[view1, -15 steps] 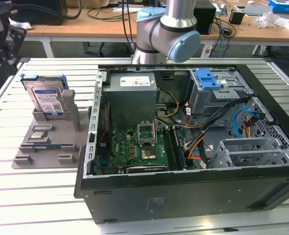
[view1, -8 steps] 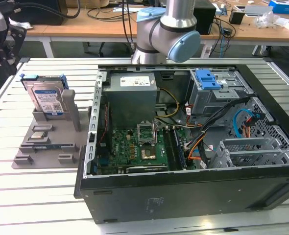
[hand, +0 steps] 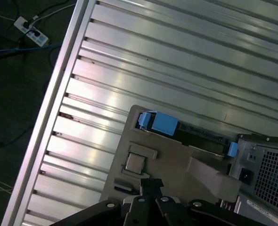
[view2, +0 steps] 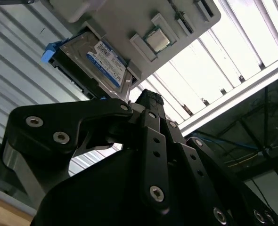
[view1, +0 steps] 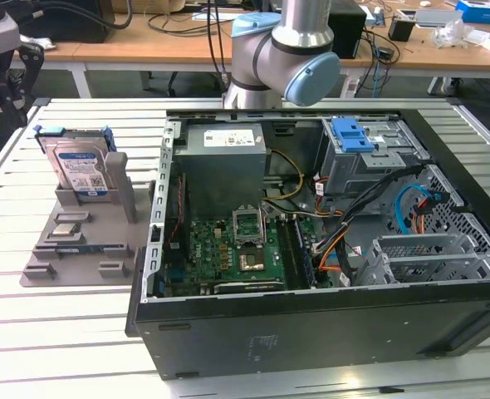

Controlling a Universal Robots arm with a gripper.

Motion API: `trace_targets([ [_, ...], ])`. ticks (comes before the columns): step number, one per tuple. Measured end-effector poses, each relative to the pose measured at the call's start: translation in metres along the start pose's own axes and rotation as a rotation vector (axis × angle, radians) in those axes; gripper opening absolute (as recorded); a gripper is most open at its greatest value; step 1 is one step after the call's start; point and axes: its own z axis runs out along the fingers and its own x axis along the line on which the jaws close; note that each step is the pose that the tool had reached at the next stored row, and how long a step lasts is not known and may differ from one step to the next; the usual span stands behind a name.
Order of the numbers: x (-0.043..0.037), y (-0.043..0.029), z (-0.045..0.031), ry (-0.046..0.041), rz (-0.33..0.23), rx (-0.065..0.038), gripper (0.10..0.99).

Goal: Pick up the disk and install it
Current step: 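Pick up the disk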

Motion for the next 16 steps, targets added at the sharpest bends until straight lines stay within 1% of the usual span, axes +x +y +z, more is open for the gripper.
trace_targets([
  [5,0.0000,0.0000,0.0000,0.0020,-0.048,-0.001,0.106],
  [10,0.0000,0.0000,0.0000,0.0046,-0.106,-0.003,0.106],
  [16,0.0000,0.0000,0.0000,0.0069,-0.161,-0.004,0.106],
])
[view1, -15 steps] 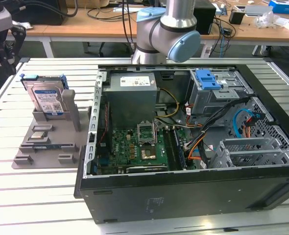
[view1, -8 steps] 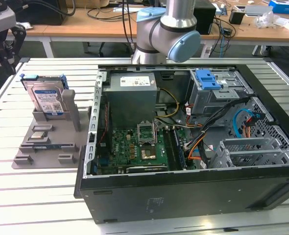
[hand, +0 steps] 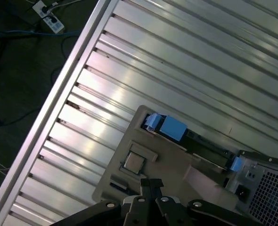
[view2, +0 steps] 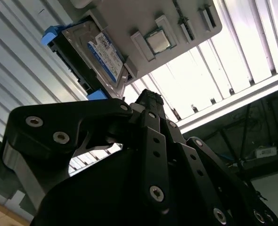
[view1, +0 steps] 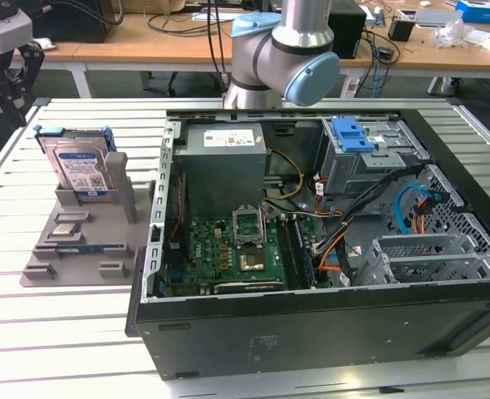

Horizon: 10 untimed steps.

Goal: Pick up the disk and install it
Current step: 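Pick up the disk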

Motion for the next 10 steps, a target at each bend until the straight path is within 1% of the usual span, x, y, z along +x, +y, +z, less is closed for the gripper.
trace_targets([
  [3,0.0000,0.0000,0.0000,0.0022,-0.053,-0.001,0.106],
  [6,0.0000,0.0000,0.0000,0.0040,-0.094,-0.002,0.106],
  [10,0.0000,0.0000,0.0000,0.0055,-0.130,-0.003,0.106],
])
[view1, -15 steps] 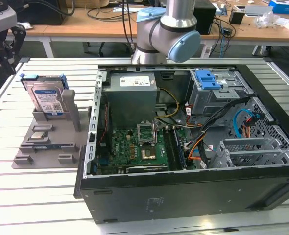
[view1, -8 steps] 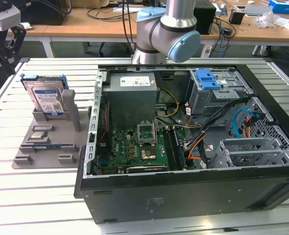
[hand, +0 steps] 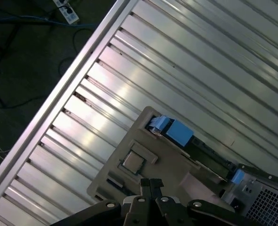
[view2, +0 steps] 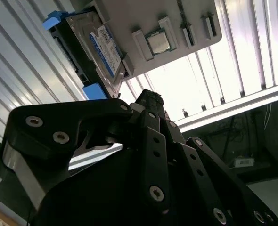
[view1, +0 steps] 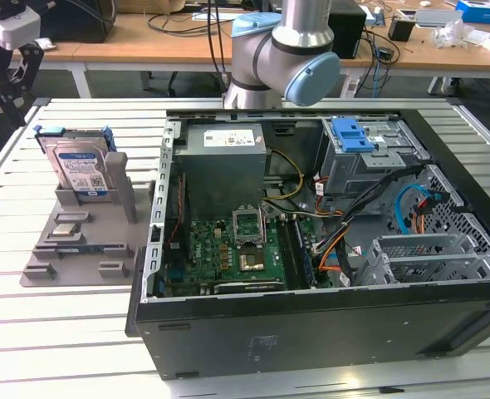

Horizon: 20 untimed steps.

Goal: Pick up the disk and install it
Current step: 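Pick up the disk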

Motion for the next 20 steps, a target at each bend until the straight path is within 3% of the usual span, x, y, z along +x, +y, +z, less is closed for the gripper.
trace_targets([
  [13,0.0000,0.0000,0.0000,0.0061,-0.163,-0.005,0.106],
  [20,0.0000,0.0000,0.0000,0.0113,-0.284,-0.008,0.106],
])
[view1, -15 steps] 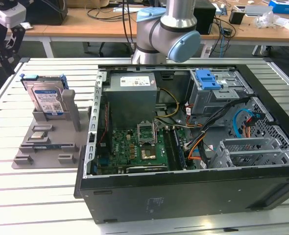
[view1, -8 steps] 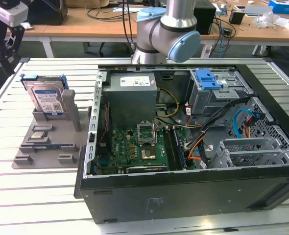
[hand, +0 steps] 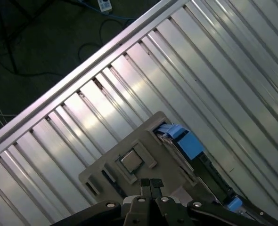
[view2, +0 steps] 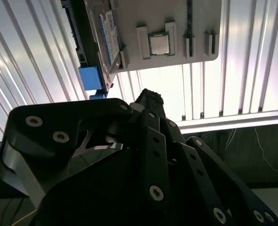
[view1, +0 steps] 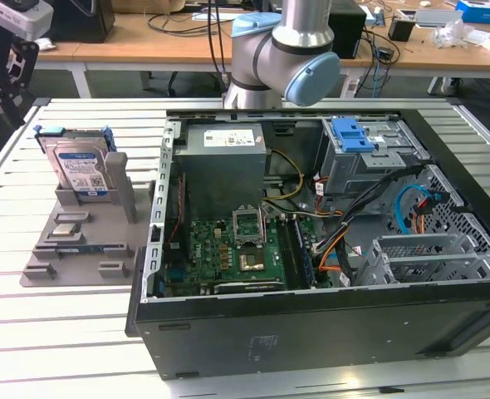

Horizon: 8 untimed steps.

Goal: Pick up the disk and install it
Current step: 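Pick up the disk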

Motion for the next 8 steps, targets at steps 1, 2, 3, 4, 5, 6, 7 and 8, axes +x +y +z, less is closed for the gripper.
trace_targets([
  [1,0.0000,0.0000,0.0000,0.0008,-0.013,0.000,0.106],
  [2,0.0000,0.0000,0.0000,0.0014,-0.022,0.000,0.106],
  [3,0.0000,-0.0001,0.0000,0.0024,-0.036,0.000,0.106],
  [4,0.0000,-0.0001,0.0000,0.0033,-0.045,0.000,0.106],
  [5,0.0000,-0.0001,0.0000,0.0040,-0.056,0.000,0.106],
  [6,0.0000,0.0000,-0.0001,0.0048,-0.071,0.000,0.106],
  [7,0.0000,0.0000,-0.0001,0.0055,-0.086,-0.001,0.106],
  [8,0.0000,0.0000,0.0000,0.0060,-0.097,-0.001,0.106],
])
